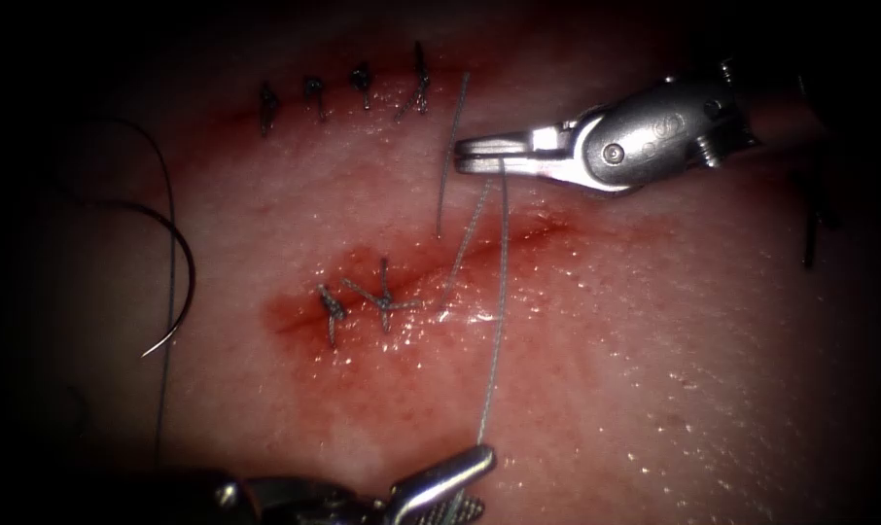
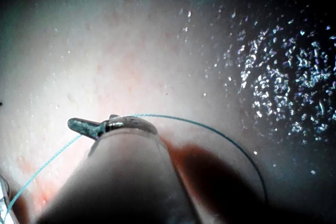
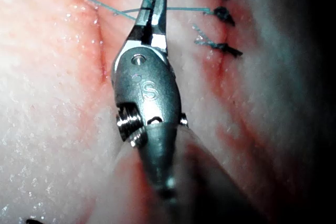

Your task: Wound Closure

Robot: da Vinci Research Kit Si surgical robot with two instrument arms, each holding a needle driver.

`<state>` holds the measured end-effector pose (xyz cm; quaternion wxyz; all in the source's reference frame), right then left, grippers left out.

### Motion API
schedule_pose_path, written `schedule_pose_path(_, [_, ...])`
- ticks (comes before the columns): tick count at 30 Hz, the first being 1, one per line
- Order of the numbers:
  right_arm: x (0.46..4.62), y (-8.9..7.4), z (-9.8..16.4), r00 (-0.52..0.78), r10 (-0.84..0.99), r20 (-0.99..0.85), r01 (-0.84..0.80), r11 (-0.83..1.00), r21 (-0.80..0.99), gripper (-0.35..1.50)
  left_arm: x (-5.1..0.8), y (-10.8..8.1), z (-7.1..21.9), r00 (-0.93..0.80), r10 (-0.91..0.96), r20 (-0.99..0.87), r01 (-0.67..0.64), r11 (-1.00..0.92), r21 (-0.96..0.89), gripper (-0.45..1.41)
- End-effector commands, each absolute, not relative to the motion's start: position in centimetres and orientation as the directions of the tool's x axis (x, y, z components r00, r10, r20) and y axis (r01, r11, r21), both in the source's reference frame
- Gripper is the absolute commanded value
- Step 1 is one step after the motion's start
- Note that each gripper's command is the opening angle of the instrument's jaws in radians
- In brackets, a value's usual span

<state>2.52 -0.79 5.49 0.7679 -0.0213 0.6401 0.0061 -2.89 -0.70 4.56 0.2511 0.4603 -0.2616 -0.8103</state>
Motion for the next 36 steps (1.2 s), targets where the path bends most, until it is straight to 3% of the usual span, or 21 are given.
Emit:
schedule_pose_path(1, [2.59,-0.8,5.5,0.180,-0.018,-0.984,-0.037,0.999,-0.025,-0.35,-2.96,-0.8,4.6,-0.447,-0.648,-0.617,0.168,-0.738,0.653,0.59])
schedule_pose_path(4, [2.59,-0.8,5.5,0.182,-0.012,-0.983,-0.041,0.999,-0.020,-0.35,-2.96,-0.8,4.6,-0.445,-0.648,-0.618,0.168,-0.738,0.653,0.59])
schedule_pose_path(6, [2.59,-0.8,5.6,0.182,-0.013,-0.983,-0.041,0.999,-0.021,-0.35,-2.96,-0.8,4.6,-0.444,-0.648,-0.618,0.168,-0.738,0.653,0.44])
schedule_pose_path(7, [2.59,-0.8,5.6,0.182,-0.008,-0.983,-0.041,0.999,-0.015,-0.35,-2.96,-0.8,4.6,-0.443,-0.649,-0.619,0.168,-0.738,0.654,0.14])
schedule_pose_path(8, [2.59,-0.8,5.6,0.182,-0.008,-0.983,-0.041,0.999,-0.016,-0.35,-2.96,-0.8,4.6,-0.442,-0.649,-0.619,0.168,-0.738,0.653,-0.33])
schedule_pose_path(9, [2.59,-0.8,5.6,0.182,-0.009,-0.983,-0.041,0.999,-0.016,-0.35,-2.95,-0.8,4.6,-0.448,-0.647,-0.616,0.168,-0.739,0.653,-0.45])
schedule_pose_path(17, [2.56,-0.9,5.5,0.176,0.025,-0.984,-0.043,0.999,0.018,-0.35,-2.64,-0.6,4.5,-0.516,-0.617,-0.594,0.165,-0.752,0.638,-0.45])
schedule_pose_path(28, [2.45,-1.3,5.3,0.202,0.108,-0.973,-0.016,0.994,0.107,-0.35,-1.74,-0.3,4.2,-0.627,-0.514,-0.585,0.036,-0.770,0.637,-0.45])
schedule_pose_path(30, [2.47,-1.3,5.2,0.201,0.154,-0.967,-0.023,0.988,0.152,0.39,-1.60,-0.2,4.2,-0.642,-0.503,-0.579,0.020,-0.766,0.642,-0.45])
schedule_pose_path(32, [2.48,-1.4,5.1,0.200,0.194,-0.960,-0.031,0.981,0.192,1.01,-1.52,-0.2,4.2,-0.652,-0.495,-0.574,0.018,-0.767,0.641,-0.45])
schedule_pose_path(33, [2.49,-1.4,5.1,0.200,0.217,-0.956,-0.035,0.976,0.214,1.21,-1.47,-0.2,4.2,-0.657,-0.491,-0.571,0.015,-0.767,0.642,-0.45])
schedule_pose_path(36, [2.49,-1.3,5.0,0.203,0.240,-0.949,-0.051,0.971,0.235,1.43,-1.40,-0.2,4.2,-0.672,-0.484,-0.561,0.014,-0.765,0.644,-0.45])
